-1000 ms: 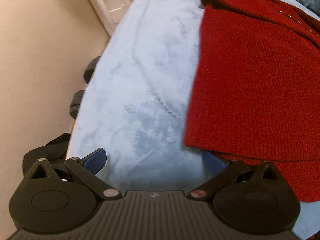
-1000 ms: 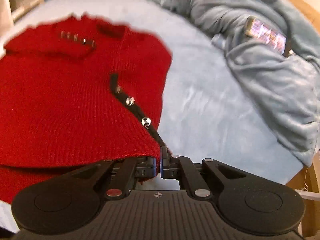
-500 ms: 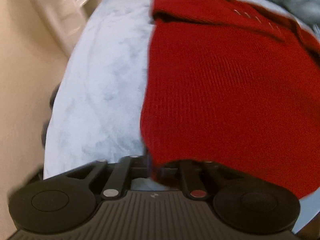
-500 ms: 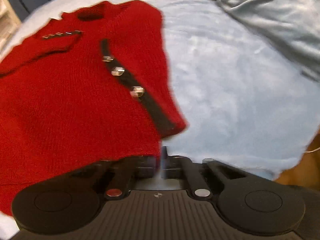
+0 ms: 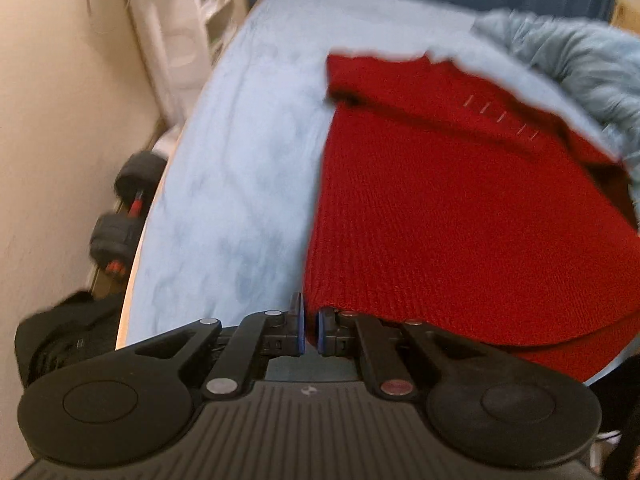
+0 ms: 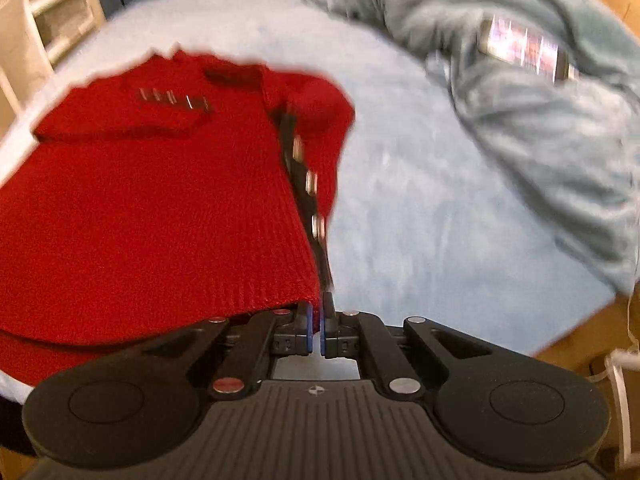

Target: Fold small clothes

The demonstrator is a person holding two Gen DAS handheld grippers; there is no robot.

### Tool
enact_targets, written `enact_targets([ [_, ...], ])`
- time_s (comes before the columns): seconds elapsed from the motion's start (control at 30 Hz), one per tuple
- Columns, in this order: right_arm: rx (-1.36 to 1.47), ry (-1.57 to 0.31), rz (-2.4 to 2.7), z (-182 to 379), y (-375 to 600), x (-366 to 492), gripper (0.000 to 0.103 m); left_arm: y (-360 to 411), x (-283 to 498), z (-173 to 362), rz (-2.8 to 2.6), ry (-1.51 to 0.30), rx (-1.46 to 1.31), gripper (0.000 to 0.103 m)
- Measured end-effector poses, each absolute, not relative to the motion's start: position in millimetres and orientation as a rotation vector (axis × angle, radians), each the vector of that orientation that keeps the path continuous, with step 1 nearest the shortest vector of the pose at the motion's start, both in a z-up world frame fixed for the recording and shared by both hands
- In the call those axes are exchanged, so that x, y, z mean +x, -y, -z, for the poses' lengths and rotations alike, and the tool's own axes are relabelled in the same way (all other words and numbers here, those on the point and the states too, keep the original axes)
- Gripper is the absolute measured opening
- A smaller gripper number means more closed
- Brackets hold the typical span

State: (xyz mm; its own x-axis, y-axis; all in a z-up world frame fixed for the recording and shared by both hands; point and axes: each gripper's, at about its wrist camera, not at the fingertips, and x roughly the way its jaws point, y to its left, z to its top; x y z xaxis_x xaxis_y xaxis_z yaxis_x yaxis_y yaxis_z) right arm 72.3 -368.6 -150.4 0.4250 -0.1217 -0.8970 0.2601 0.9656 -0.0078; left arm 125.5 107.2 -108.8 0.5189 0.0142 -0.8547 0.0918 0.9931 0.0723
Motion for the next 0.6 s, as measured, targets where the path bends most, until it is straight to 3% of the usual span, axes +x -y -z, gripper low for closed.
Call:
enact_targets([
  [0.1,0.068,-1.380,0.256,202.2,356.0,73.1,0.002,-108.6,131.8,146.0,-0.021,-1.155,0.179,0.015],
  [0.13,0.057,-1.345,0.240,194.5,352.7,72.1,0.003,-110.9,130.6,150.4,-0.067,-1.188,0.212,0.019],
  [0.17,0.087,-1.319,0.233,185.2,353.6,71.1,0.010,-116.6,126.1,149.0,-0.078,-1.189,0.219,0.041],
  [0.2,0.127,-1.300,0.234,174.8,355.6,69.5,0.025,-123.1,119.7,143.1,-0.077,-1.175,0.197,0.073],
  [0.27,0.189,-1.216,0.239,151.8,359.0,66.7,0.040,-134.0,109.6,126.5,-0.090,-1.111,0.154,0.093],
  [0.43,0.260,-0.951,0.284,116.4,360.4,97.1,0.054,-106.7,124.5,76.6,0.016,-0.920,0.122,0.097],
  [0.47,0.285,-0.914,0.304,118.0,361.6,109.0,0.057,-89.5,137.6,69.6,0.059,-0.891,0.127,0.103],
  [0.6,0.451,-0.811,0.397,143.1,367.5,163.1,0.061,3.1,198.6,62.1,0.244,-0.829,0.208,0.103],
])
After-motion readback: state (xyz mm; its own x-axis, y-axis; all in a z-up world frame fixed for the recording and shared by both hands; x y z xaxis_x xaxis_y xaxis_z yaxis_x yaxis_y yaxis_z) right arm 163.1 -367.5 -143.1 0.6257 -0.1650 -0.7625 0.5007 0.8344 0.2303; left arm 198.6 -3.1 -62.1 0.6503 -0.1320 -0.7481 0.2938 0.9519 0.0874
